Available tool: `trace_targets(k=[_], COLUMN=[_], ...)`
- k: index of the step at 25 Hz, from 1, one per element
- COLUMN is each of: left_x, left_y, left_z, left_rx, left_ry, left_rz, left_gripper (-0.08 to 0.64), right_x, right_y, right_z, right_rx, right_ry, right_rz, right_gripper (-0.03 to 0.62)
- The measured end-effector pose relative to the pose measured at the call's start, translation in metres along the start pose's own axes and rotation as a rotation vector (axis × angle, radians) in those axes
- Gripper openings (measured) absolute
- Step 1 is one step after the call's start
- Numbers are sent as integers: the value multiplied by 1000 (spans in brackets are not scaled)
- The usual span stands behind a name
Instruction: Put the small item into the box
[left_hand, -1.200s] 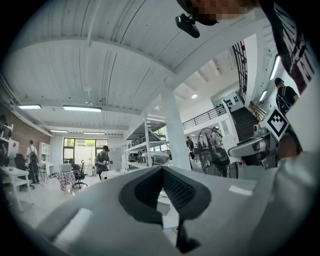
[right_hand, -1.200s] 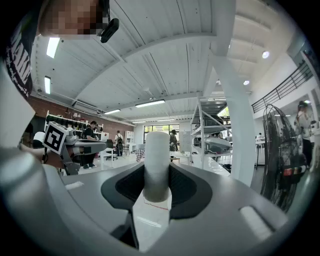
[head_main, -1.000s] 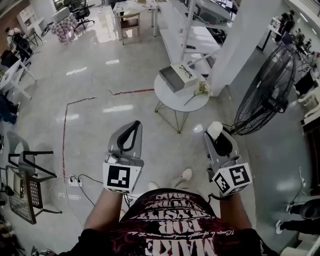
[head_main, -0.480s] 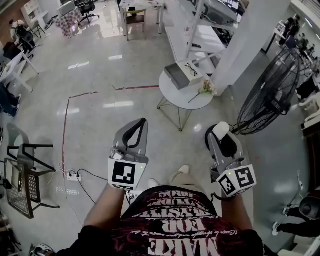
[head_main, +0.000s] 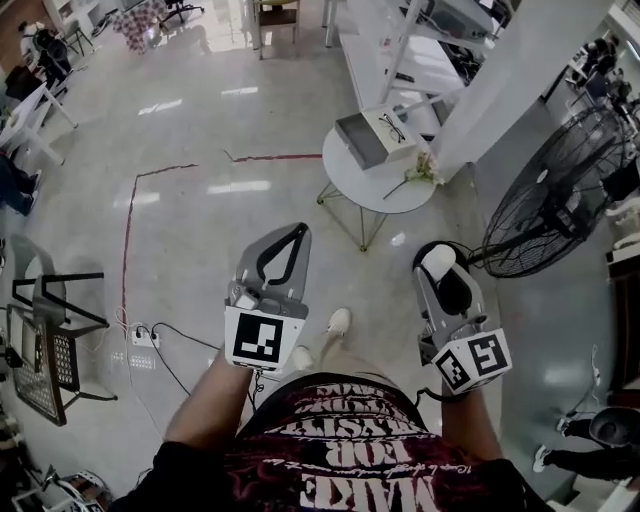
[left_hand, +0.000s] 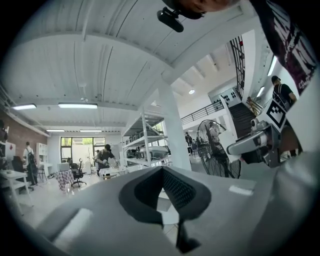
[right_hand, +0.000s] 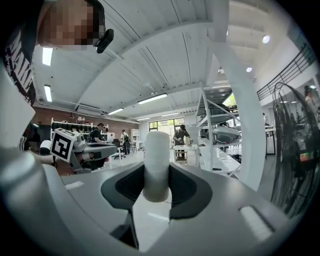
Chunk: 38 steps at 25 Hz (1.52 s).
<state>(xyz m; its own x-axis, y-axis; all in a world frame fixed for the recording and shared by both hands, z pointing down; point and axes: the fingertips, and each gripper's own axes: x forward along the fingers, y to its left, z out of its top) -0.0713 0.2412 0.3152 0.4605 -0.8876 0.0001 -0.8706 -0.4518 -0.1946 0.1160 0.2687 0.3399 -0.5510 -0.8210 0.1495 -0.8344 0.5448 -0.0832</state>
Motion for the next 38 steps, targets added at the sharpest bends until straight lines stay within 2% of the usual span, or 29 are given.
trace_targets(k=[3,9,20,28,38], left_x=[13,36,98,142,185], left_y=[10,29,42,33,39], left_z=[-26,-53,-54,-40,-38], left_rx=[-61,-70,-92,-79,-100], left_ry=[54,128,128,107,115], left_rz=[25,42,9,-10,51], left_gripper=[1,2,2,1,1], right_x=[20,53,94,114,140], right_y=[-18,-40,-84,-115,-154], right_z=[-5,-17,-12,5,8], right_rx=[26,64,82,65,72], right_ry=[2,40,77,45,46], right_rz=[3,16,16,40,127], right_gripper=[164,164,166,165,166])
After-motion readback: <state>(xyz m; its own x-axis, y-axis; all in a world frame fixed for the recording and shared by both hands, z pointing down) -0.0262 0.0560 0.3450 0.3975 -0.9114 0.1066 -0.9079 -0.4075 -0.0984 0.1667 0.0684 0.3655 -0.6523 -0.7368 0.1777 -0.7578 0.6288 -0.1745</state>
